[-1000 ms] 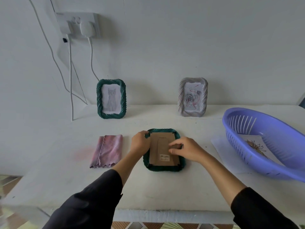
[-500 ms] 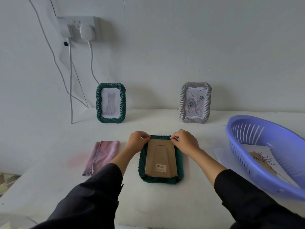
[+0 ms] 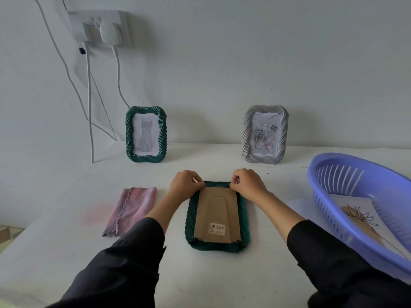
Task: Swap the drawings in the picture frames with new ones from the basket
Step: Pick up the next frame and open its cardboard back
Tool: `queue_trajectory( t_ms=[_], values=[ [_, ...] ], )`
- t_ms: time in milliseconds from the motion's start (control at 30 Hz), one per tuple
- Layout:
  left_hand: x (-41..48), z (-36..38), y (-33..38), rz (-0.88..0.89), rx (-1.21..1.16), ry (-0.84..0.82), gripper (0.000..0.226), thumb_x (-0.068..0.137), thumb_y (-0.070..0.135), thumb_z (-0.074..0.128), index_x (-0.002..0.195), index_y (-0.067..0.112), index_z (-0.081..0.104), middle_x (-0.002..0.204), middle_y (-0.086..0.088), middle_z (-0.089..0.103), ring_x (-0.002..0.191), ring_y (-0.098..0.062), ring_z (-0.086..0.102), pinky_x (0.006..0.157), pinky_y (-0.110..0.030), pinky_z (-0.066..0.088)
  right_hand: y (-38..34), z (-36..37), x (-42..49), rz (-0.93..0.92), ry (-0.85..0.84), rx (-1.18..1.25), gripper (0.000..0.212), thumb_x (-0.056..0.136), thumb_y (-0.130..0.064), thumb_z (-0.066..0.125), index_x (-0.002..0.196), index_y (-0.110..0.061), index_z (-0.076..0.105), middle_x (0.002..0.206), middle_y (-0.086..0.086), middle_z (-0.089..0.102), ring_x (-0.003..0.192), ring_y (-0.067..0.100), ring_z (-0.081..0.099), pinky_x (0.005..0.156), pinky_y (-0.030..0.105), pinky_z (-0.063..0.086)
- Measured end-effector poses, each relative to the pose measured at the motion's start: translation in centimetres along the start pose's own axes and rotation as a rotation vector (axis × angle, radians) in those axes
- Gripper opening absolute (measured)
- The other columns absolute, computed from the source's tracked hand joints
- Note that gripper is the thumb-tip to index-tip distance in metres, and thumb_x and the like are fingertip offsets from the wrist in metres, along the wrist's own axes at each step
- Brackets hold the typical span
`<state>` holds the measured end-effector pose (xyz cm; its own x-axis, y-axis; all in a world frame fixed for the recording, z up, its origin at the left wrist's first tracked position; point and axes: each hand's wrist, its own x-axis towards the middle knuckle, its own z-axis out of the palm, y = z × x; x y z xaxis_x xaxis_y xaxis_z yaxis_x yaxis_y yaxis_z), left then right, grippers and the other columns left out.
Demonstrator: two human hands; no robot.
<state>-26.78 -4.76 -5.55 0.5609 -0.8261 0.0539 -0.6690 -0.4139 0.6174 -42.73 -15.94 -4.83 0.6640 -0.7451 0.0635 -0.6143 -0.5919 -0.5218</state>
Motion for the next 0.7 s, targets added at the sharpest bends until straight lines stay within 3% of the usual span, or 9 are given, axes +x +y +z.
queue_trajectory(
  t_ms=[133, 267, 333, 433, 533, 633, 700],
  values=[
    [-0.1, 0.6, 0.3, -0.036, 0.023, 0.058, 0.016, 0.08, 0.024, 0.062, 0.09, 0.017, 0.052, 0.073, -0.001, 0.056, 0.07, -0.021, 0.053, 0.055, -0.027, 0.039, -0.3, 0.2, 0.0, 0.021, 0.019, 0.002, 0.007, 0.079, -0.01, 0.058, 0.075, -0.015, 0.055, 0.075, 0.0, 0.055, 0.075, 0.02, 0.051, 0.058, 0.026, 0.035],
    [-0.1, 1.0, 0.5, -0.091, 0.002, 0.058, 0.03, 0.085, 0.025, 0.058, 0.11, 0.013, 0.047, 0.079, -0.004, 0.055, 0.074, -0.022, 0.053, 0.064, -0.029, 0.04, -0.2, 0.8, -0.3, 0.045, 0.024, 0.019, 0.005, 0.084, -0.01, 0.051, 0.083, -0.015, 0.053, 0.073, -0.003, 0.051, 0.074, 0.021, 0.049, 0.052, 0.025, 0.031],
    [-0.5, 1.4, 0.1, -0.106, -0.132, 0.058, 0.034, 0.089, 0.024, 0.056, 0.118, 0.012, 0.046, 0.079, 0.0, 0.052, 0.077, -0.018, 0.051, 0.065, -0.028, 0.039, 0.3, 1.3, -0.9, 0.033, 0.042, 0.067, 0.004, 0.089, -0.014, 0.049, 0.087, -0.013, 0.052, 0.071, -0.005, 0.046, 0.073, 0.021, 0.048, 0.052, 0.025, 0.031],
    [-2.0, 2.1, -0.7, -0.081, -0.34, 0.081, 0.037, 0.09, 0.027, 0.056, 0.124, 0.014, 0.046, 0.092, 0.0, 0.054, 0.086, -0.016, 0.052, 0.074, -0.027, 0.042, 1.3, 2.2, -2.9, -0.027, 0.211, 0.054, 0.013, 0.09, -0.017, 0.05, 0.098, -0.009, 0.058, 0.094, 0.003, 0.05, 0.076, 0.02, 0.05, 0.062, 0.026, 0.038],
    [-3.3, 1.9, -0.9, -0.073, -0.434, 0.145, 0.033, 0.09, 0.026, 0.057, 0.121, 0.014, 0.051, 0.111, 0.0, 0.051, 0.097, -0.015, 0.051, 0.082, -0.026, 0.042, 1.5, 2.7, -5.7, -0.081, 0.293, 0.096, 0.013, 0.087, -0.013, 0.054, 0.097, -0.009, 0.062, 0.098, 0.006, 0.055, 0.069, 0.016, 0.049, 0.063, 0.026, 0.038],
    [-4.5, 1.4, -1.3, -0.041, -0.421, 0.145, 0.017, 0.09, 0.024, 0.057, 0.104, 0.017, 0.062, 0.115, 0.001, 0.048, 0.105, -0.014, 0.049, 0.087, -0.026, 0.04, 1.3, 2.5, -8.4, -0.095, 0.265, 0.141, 0.009, 0.083, -0.011, 0.059, 0.09, -0.01, 0.065, 0.092, 0.002, 0.054, 0.06, 0.009, 0.043, 0.064, 0.027, 0.04],
    [-5.8, 1.2, -1.9, 0.009, -0.402, 0.118, 0.005, 0.087, 0.022, 0.061, 0.091, 0.021, 0.065, 0.113, 0.0, 0.049, 0.108, -0.016, 0.05, 0.094, -0.029, 0.041, 1.1, 2.3, -10.5, -0.08, 0.211, 0.161, 0.008, 0.081, -0.012, 0.062, 0.088, -0.012, 0.066, 0.097, -0.002, 0.054, 0.074, 0.01, 0.053, 0.074, 0.027, 0.041]
  ],
)
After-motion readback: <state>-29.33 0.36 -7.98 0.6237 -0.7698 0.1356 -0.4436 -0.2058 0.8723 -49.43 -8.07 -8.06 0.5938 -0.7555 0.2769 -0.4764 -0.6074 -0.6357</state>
